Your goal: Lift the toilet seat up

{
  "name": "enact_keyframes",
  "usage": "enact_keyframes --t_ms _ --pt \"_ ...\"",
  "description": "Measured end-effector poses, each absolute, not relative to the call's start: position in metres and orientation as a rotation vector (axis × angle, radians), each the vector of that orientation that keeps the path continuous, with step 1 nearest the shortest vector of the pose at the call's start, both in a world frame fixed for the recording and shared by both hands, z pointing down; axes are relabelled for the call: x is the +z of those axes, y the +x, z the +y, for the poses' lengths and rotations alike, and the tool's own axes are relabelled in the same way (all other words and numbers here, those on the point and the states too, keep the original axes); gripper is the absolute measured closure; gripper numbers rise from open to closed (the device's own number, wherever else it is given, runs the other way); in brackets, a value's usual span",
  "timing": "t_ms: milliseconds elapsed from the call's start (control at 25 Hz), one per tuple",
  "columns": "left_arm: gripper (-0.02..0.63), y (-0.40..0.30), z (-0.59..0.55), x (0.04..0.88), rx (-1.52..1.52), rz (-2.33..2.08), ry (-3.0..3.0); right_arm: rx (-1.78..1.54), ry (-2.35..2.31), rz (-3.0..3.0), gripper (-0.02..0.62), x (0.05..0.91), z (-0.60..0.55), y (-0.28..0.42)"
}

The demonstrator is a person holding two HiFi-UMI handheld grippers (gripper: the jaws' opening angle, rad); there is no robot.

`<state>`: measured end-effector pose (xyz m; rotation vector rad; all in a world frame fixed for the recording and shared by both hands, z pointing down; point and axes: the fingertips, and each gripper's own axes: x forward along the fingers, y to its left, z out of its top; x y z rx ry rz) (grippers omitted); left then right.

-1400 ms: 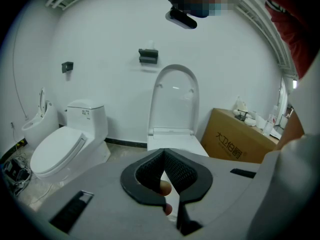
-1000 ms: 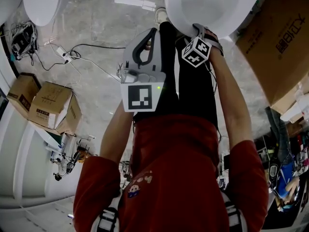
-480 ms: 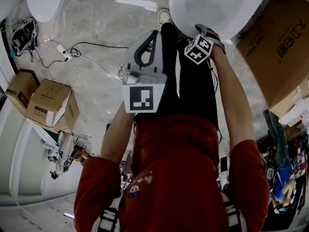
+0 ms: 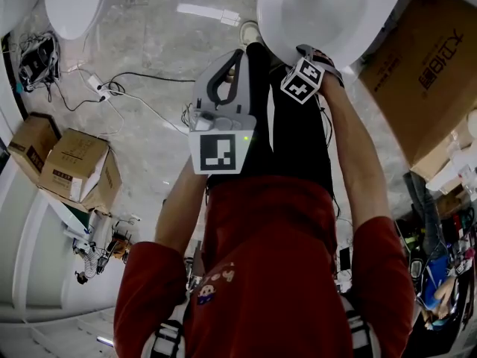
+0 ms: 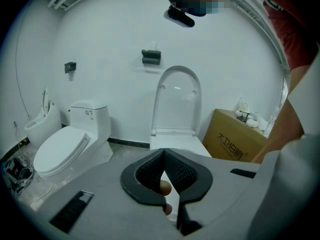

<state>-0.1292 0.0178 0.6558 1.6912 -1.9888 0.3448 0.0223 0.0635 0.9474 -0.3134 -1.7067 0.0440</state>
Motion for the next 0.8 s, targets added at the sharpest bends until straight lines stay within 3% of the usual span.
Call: enact_keyframes --t_ms 800 --pt "0.595 -0.125 0.007 0.591 0.282 -2.065 1.8 0.021 -0.299 -1.742 0.343 0.876 0.058 0.016"
